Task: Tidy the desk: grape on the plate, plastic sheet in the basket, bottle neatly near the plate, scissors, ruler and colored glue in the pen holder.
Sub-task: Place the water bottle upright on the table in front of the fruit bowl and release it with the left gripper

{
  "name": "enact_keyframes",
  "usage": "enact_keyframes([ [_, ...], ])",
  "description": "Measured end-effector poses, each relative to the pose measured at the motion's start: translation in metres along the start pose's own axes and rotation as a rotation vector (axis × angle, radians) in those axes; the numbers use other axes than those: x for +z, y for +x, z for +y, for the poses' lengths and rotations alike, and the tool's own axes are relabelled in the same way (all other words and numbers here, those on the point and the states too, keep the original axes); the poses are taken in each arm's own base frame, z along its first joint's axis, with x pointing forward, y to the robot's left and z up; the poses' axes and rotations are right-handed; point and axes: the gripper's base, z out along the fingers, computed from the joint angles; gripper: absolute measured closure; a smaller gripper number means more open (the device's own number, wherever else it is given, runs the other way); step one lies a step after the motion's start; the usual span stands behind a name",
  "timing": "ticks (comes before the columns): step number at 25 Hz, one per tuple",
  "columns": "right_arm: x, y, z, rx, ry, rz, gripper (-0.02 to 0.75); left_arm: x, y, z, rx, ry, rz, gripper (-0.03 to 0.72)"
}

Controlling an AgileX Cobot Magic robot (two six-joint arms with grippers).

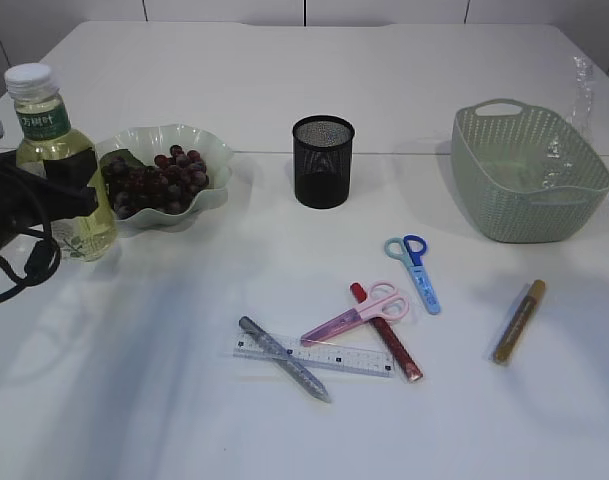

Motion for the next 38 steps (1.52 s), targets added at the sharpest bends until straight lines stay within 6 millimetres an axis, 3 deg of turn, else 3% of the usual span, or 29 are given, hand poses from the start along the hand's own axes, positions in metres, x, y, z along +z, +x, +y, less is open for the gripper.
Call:
enact_keyframes([
  [12,0.0,0.0,0.0,-0.011,0.0,0.0,0.285,0.008,0.035,-0.003,-0.011,0.033,0.064,0.26],
  [38,0.0,0.0,0.0,-0.011,0.0,-0.001,0.285,0.012,0.047,-0.006,0.004,0.07,0.065,0.259],
])
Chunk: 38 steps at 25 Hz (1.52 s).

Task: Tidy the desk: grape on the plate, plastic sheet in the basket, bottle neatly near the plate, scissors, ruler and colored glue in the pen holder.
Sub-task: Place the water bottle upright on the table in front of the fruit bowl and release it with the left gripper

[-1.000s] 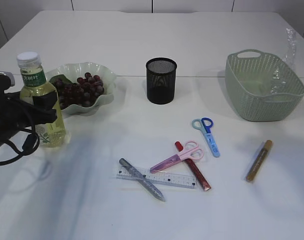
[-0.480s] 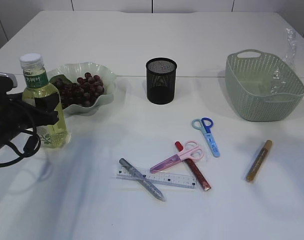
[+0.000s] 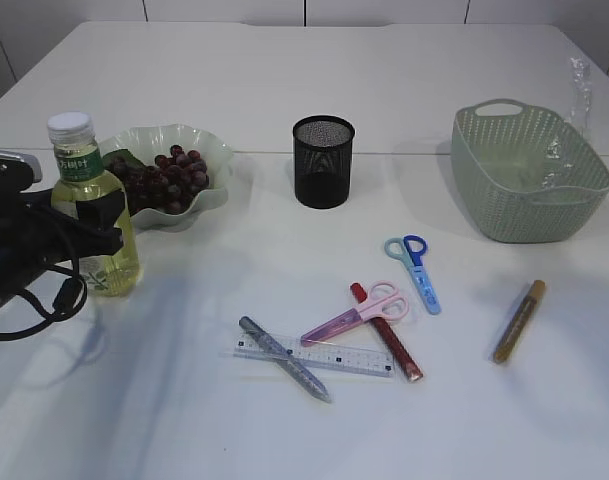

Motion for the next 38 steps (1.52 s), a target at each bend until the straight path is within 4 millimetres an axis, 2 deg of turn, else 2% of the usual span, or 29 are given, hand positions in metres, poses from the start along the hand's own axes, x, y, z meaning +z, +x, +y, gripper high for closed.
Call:
enact_keyframes([
  [10,0.0,0.0,0.0,0.0,0.0,0.0,0.285,0.0001,0.0005,-0.0003,0.0,0.003,0.0,0.179],
  [38,0.0,-0.0002,0.0,-0.005,0.0,-0.002,0.286,-0.0079,0.0026,-0.0006,0.001,0.006,0.008,0.112],
])
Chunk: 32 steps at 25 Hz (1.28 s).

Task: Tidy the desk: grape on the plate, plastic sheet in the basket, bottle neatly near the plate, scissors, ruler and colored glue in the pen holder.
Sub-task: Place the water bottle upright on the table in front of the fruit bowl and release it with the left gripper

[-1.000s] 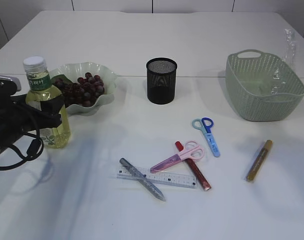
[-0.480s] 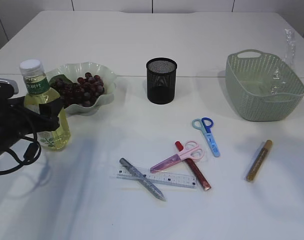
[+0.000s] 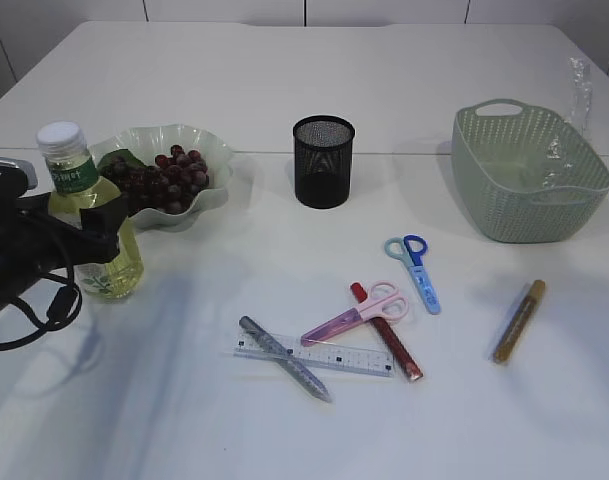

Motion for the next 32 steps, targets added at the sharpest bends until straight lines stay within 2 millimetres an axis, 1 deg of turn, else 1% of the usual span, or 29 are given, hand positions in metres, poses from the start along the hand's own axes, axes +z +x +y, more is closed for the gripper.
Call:
enact_keyframes([
  [3,0.0,0.0,0.0,0.0,0.0,0.0,0.286,0.0,-0.003,0.0,0.001,0.002,-0.019,0.089],
  [6,0.0,0.0,0.0,0.0,0.0,0.0,0.285,-0.001,-0.005,0.0,0.001,0.003,-0.03,0.081],
  [17,0.0,0.0,0.0,0.0,0.0,0.0,0.286,-0.016,-0.033,-0.003,0.013,0.025,-0.112,0.09],
  [20,0.0,0.0,0.0,0.0,0.0,0.0,0.285,-0.018,-0.037,-0.006,0.03,0.056,-0.126,0.093],
  [27,0.0,0.0,0.0,0.0,0.0,0.0,0.286,-0.022,-0.049,-0.006,0.028,0.051,-0.167,0.094],
  [32,0.0,0.0,0.0,0.0,0.0,0.0,0.286,-0.022,-0.051,-0.006,0.029,0.051,-0.172,0.094],
])
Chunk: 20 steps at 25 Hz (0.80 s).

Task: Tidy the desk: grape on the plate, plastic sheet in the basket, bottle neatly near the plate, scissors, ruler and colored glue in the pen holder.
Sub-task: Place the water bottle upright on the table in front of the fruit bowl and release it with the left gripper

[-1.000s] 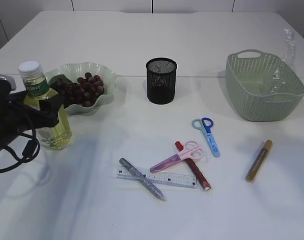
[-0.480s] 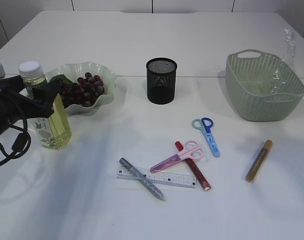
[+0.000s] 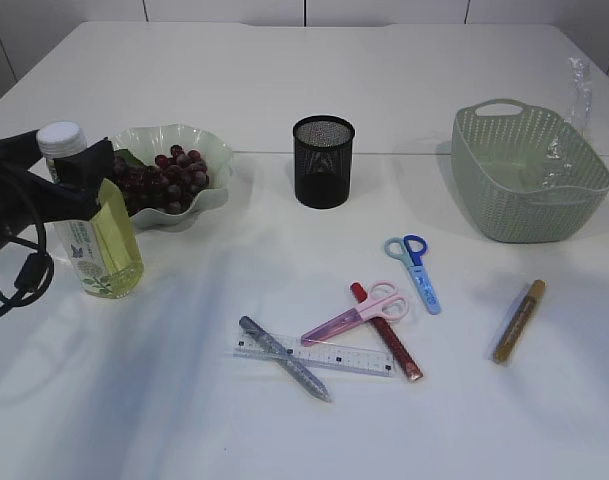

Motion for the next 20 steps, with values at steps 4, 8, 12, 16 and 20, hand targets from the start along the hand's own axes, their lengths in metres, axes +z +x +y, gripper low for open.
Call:
enact_keyframes([
  [4,0.0,0.0,0.0,0.0,0.0,0.0,0.285,-0.002,-0.01,0.0,0.002,0.0,-0.032,0.096],
  [8,0.0,0.0,0.0,0.0,0.0,0.0,0.286,-0.006,-0.025,-0.001,0.005,0.0,-0.082,0.099],
  [12,0.0,0.0,0.0,0.0,0.0,0.0,0.286,-0.009,-0.038,-0.001,0.008,0.001,-0.122,0.1],
  [16,0.0,0.0,0.0,0.0,0.0,0.0,0.285,-0.014,-0.05,-0.001,0.011,-0.001,-0.137,0.1],
  [20,0.0,0.0,0.0,0.0,0.0,0.0,0.285,-0.021,-0.062,-0.001,0.015,-0.005,-0.105,0.101],
])
